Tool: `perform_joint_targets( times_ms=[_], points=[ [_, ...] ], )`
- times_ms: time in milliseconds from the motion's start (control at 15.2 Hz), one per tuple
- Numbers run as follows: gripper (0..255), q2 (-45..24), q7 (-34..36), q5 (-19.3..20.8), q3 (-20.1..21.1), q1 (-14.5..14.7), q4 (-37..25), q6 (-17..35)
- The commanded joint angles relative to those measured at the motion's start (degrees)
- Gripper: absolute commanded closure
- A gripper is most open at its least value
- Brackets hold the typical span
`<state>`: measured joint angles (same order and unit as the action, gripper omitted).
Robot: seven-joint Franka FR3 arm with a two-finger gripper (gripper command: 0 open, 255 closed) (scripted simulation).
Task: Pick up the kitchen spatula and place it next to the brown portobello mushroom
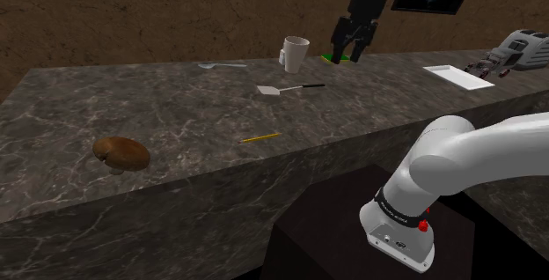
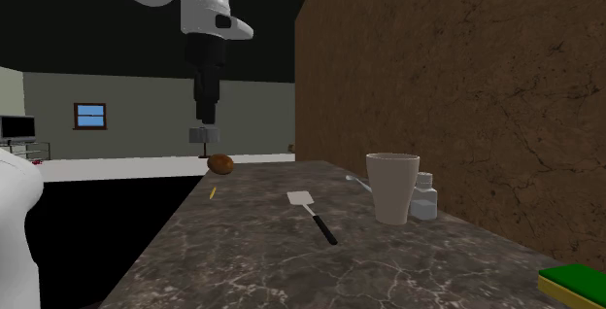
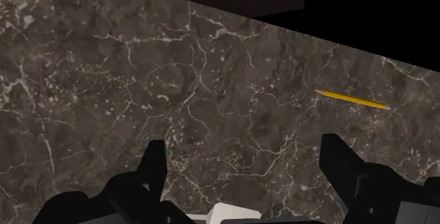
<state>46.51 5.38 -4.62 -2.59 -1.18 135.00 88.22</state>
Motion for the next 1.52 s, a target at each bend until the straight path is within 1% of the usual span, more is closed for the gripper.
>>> perform_joint_targets(
  times_ms=[0, 396, 726, 1056, 1386, 1452],
  points=[
    [0, 0.0, 0.0, 0.0, 0.0, 0.0, 0.0, 0.0],
    [0, -7.9, -22.7, 7.4, -7.9, 4.4, 0.7, 7.2],
    [0, -16.9, -40.8, 11.4, -13.6, 8.3, -1.4, 14.0],
    [0, -27.3, -58.3, 13.1, -17.9, 12.2, -5.3, 21.0],
    [0, -38.0, -75.3, 12.3, -20.4, 15.5, -10.1, 27.5],
    [0, -38.1, -75.4, 12.3, -20.3, 15.4, -10.2, 27.6]
  ],
)
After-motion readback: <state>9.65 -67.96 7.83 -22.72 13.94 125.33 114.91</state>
